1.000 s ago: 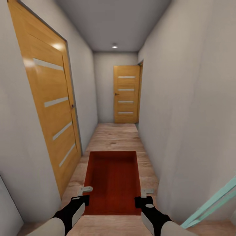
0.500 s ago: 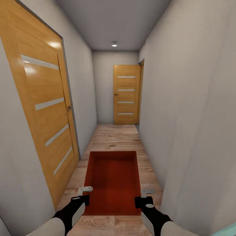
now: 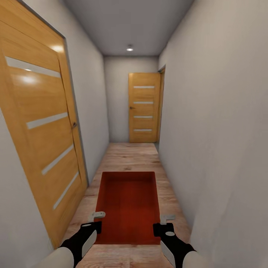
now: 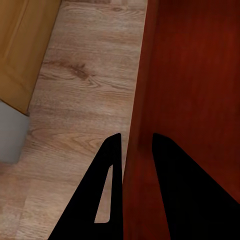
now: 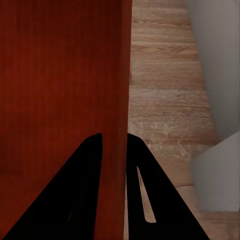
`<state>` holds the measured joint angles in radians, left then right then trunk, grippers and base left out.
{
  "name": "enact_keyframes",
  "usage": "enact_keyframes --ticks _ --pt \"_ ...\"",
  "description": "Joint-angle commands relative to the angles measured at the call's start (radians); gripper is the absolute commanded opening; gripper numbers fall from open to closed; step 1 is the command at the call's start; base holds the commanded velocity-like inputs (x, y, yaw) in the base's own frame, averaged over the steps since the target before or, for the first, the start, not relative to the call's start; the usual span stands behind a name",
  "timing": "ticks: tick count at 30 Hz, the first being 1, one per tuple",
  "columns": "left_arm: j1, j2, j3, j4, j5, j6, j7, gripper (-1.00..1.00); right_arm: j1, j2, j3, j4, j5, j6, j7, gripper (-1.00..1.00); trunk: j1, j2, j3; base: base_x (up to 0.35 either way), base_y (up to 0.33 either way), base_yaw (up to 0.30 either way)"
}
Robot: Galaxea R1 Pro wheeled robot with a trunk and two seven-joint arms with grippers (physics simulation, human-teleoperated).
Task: Move the two storage containers from the living room to the garage. In the garage, place one container on the floor and stack the other container on top of it (either order is fine).
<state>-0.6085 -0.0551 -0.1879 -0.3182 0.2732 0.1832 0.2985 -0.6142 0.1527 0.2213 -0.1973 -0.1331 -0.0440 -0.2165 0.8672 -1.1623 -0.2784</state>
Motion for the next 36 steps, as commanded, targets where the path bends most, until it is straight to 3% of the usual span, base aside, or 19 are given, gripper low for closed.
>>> enact_keyframes --ticks 1,18,36 --pt "-0.001 0.074 0.021 -0.004 -0.009 0.008 0.011 -1.0 -0.001 -0.001 -0.023 -0.001 -0.01 -0.004 -0.004 -1.0 0.001 -0.001 -0.001 0.324 0.0 0.0" --pt "-0.001 0.072 0.02 -0.004 -0.009 0.007 0.011 -1.0 -0.001 -0.001 -0.023 -0.001 -0.01 -0.004 -0.004 -1.0 0.001 -0.001 -0.001 0.309 0.155 0.0" --pt "-0.001 0.073 0.021 -0.004 -0.009 0.007 0.011 -1.0 -0.001 0.001 -0.023 -0.001 -0.01 0.001 -0.004 -1.0 0.001 -0.001 -0.001 0.322 0.006 0.0"
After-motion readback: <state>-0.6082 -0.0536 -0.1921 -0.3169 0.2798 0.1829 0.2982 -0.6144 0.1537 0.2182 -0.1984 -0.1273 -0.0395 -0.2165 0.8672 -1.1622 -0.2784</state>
